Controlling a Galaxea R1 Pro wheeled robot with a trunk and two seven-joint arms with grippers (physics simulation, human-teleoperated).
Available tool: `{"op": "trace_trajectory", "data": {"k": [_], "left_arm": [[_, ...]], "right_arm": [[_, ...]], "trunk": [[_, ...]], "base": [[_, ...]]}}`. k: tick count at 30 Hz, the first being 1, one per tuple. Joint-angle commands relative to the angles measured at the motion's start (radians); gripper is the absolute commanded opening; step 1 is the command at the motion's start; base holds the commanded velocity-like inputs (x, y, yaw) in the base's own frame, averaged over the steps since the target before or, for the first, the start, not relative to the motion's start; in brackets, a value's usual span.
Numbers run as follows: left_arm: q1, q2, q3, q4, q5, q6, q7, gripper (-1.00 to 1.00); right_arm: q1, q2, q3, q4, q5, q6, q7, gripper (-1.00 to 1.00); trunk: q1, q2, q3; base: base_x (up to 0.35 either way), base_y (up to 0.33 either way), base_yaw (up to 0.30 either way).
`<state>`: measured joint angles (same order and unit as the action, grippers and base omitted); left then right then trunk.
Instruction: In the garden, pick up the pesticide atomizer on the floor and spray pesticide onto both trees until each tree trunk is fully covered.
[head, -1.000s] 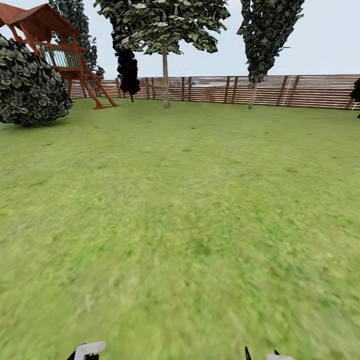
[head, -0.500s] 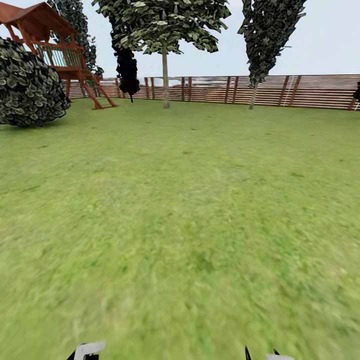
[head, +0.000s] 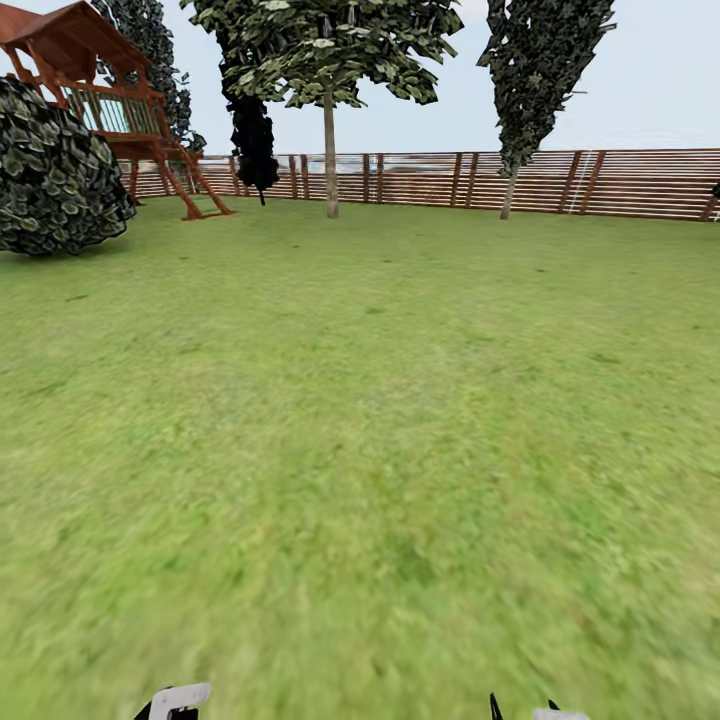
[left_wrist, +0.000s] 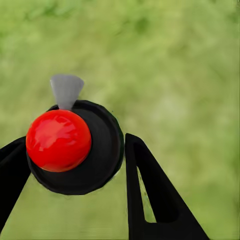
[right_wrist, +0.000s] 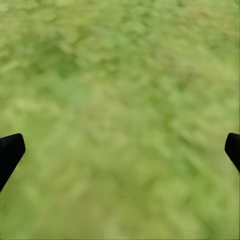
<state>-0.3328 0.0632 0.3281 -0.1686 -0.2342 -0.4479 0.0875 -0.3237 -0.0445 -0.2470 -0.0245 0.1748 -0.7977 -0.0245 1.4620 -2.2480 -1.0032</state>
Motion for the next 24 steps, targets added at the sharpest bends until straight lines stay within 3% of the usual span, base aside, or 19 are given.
{"op": "trace_trajectory", "data": {"k": [1,24], "left_arm": [[0.000,0.001,0.000,0.000,0.000,0.000,0.000,-1.00],[0.000,0.001,0.000,0.000,0.001,0.000,0.000,-1.00]], "right_arm": [[0.000,0.000,0.000,0.000,0.000,0.000,0.000,1.00],[0.000,0.000,0.000,0.000,0.000,0.000,0.000,1.00]], "trunk": [[0.000,0.000,0.000],[0.000,0.000,0.000]], "base": [[0.338,0.000,0.000],[0.338,0.000,0.000]]}}
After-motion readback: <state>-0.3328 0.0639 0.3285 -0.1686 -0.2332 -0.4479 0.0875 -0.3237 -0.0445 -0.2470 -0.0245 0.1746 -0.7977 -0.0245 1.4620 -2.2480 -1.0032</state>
